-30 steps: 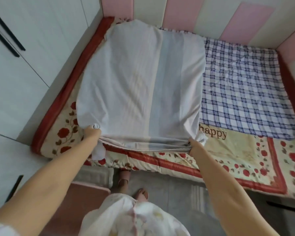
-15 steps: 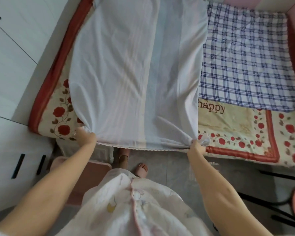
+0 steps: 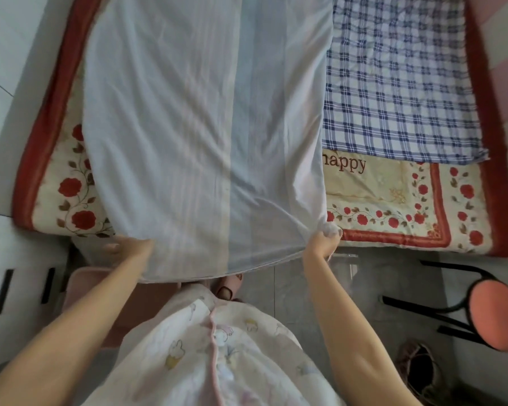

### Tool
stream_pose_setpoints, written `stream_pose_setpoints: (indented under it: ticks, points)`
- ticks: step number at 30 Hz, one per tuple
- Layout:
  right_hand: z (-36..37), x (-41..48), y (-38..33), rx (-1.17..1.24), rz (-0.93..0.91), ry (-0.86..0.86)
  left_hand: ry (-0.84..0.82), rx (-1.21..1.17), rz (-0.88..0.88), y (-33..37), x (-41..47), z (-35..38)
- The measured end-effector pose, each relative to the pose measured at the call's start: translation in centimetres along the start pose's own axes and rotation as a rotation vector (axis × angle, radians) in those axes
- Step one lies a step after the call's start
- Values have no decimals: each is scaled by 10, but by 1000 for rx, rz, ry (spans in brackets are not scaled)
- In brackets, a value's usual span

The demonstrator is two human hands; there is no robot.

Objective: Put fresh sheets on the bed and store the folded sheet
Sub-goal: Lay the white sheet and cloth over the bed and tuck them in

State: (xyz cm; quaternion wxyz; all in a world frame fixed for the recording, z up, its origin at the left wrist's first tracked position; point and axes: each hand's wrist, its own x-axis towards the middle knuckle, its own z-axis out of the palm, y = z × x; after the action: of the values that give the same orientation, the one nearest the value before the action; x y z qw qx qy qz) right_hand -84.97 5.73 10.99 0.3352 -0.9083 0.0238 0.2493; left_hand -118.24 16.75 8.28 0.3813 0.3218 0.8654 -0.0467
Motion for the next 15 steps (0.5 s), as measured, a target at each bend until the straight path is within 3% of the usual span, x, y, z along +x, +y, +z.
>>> stream_pose_setpoints:
  ticks: [2,4,7,10,12,15]
  points:
    - [16,-34,-20,-95,-340,-70,-65,-117,297,30,-9,9]
    - [34,-62,-23,-264,-615,-230,-282,-212,551,62,-31,21]
    - [60,-89,-17,-468,-956,-429,-624,-270,726,108,-71,37]
    - [67,-98,-14,-668,-987,-537,-678,56,855,131,-88,63]
    - [66,-99,-15,-723,-1005,-558,-549,65,829,134,-86,81]
    - [58,-93,-11,-802,-1103,-558,-502,-394,444,140,-85,88]
